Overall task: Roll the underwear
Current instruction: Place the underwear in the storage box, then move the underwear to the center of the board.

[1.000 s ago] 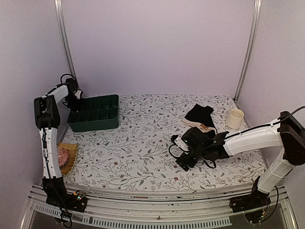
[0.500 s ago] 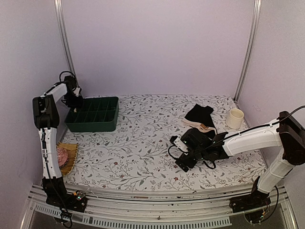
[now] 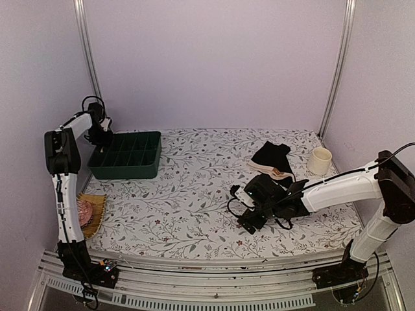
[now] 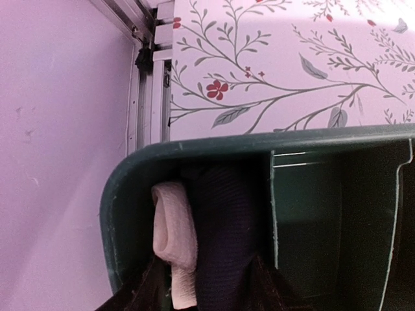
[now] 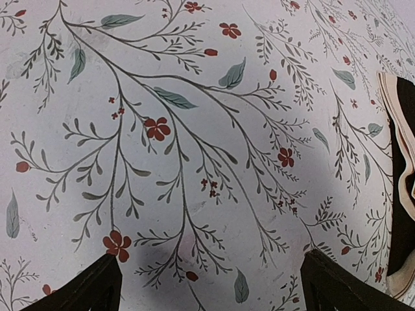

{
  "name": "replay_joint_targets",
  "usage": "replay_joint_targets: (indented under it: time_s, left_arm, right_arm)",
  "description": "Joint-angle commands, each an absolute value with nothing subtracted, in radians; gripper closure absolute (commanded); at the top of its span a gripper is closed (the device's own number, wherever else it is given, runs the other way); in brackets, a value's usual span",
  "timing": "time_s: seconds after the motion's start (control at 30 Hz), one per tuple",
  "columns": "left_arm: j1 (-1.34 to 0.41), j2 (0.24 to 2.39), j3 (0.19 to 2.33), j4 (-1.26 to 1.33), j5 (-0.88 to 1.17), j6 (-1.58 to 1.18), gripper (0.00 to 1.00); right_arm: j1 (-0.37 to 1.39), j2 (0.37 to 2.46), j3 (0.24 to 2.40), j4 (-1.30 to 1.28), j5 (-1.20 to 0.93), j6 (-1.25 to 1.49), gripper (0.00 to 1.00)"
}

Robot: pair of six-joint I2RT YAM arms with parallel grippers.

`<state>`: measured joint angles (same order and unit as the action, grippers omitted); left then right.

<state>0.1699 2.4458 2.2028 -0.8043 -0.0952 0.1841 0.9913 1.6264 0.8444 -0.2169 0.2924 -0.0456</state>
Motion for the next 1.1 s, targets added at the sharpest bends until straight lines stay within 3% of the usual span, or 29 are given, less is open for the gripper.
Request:
replay_joint_targets:
  time_s: [0.0, 0.43, 0.57, 0.7, 0.97, 1.07]
  left_arm:
    - [0.17, 2.392, 2.178, -0.759, -0.118, 0.199, 0.52]
    - [0.17, 2.352, 2.17, -0.738, -0.116, 0.202, 0.44]
    - [0.166, 2.341, 2.152, -0.738, -0.099, 0.218, 0.61]
    - [0.161, 2.29, 2.121, -0.733, -0.041, 0.226, 0.6]
    - [0.116, 2.039, 1.919, -0.613, 0.066, 0.285, 0.17]
    - [0.061, 1.943, 1.854, -0.606, 0.085, 0.316, 0.04]
  right_arm:
    - [1.001, 1.641, 0.867, -0.21, 0.283, -0.052, 0.01]
    - [1.001, 1.643, 0.87, -0.21, 0.282, -0.055, 0.01]
    - [1.002, 1.633, 0.866, -0.209, 0.292, -0.054, 0.01]
    - [1.001, 1.589, 0.842, -0.186, 0.338, -0.035, 0.01]
    - [0.979, 1.383, 0.725, -0.075, 0.522, 0.089, 0.01]
    - [0.898, 1.319, 0.732, -0.11, 0.483, 0.145, 0.01]
